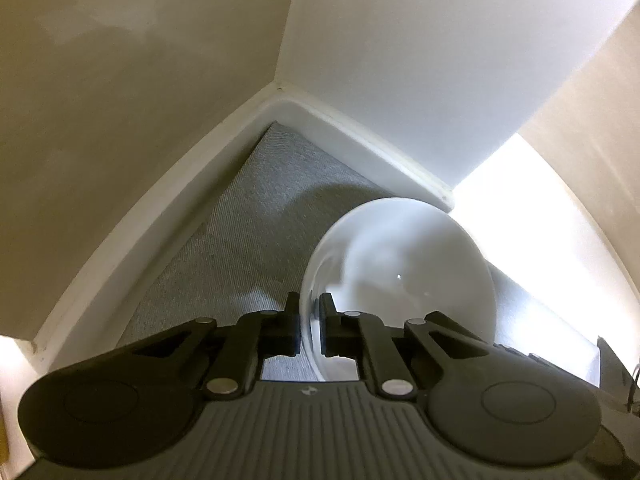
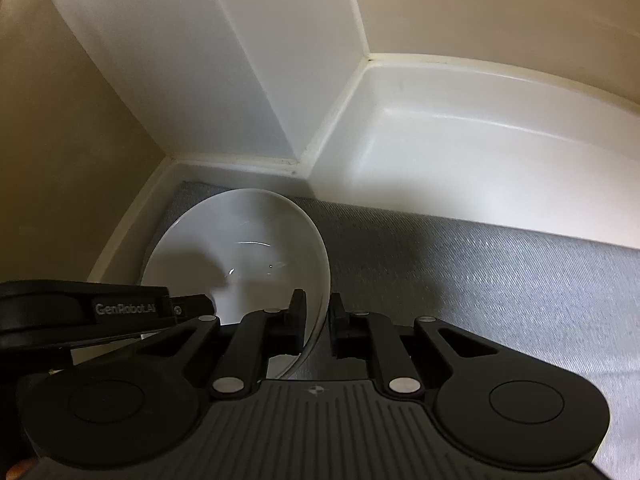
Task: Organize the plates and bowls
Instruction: 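Close both grippers on the blue-banded bowl rim, then lift the blue-banded bowl and carry it over the bowl stack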
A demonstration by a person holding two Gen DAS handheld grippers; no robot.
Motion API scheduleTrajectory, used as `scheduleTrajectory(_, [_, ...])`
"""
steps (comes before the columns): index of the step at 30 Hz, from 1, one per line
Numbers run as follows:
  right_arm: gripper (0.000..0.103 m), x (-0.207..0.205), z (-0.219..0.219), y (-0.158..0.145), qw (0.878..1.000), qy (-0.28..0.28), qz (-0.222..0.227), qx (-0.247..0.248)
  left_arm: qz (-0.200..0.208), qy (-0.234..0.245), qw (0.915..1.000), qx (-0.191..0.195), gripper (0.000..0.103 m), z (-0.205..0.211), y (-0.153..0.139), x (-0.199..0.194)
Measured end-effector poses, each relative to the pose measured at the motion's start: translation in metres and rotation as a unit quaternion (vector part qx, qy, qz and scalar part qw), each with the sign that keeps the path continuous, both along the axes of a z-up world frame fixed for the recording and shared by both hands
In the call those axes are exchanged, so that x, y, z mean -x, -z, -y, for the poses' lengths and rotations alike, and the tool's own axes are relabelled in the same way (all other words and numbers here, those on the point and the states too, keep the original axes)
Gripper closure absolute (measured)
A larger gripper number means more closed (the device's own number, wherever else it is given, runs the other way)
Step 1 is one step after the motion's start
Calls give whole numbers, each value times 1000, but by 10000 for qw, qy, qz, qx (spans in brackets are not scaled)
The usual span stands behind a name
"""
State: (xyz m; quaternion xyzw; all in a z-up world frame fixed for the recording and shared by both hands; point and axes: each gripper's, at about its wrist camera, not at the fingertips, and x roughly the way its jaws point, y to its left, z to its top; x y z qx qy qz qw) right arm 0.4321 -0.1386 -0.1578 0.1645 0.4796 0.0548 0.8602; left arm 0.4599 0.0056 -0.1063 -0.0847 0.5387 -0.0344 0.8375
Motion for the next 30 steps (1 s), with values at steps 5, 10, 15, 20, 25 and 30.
scheduleTrajectory(5, [91, 12, 1, -15, 9998, -2, 169, 50, 62, 131, 9998, 102, 95, 0, -13, 10])
scheduleTrajectory(10, [91, 32, 0, -39, 9991, -17, 421, 108, 160, 275, 9992, 260, 94, -10, -32, 30])
scheduleTrajectory(15, [91, 57, -11, -61, 9976, -137, 656, 196, 301, 376, 9983, 313, 94, -20, -47, 57])
scheduleTrajectory(20, [91, 84, -23, -73, 9965, -230, 768, 244, 380, 429, 9978, 327, 94, -32, -57, 82])
scheduleTrajectory(25, [90, 112, -37, -82, 9956, -317, 843, 263, 428, 478, 9973, 358, 93, -43, -62, 109])
scheduleTrajectory(30, [90, 147, -53, -90, 9952, -429, 835, 293, 425, 545, 9970, 333, 93, -62, -64, 136])
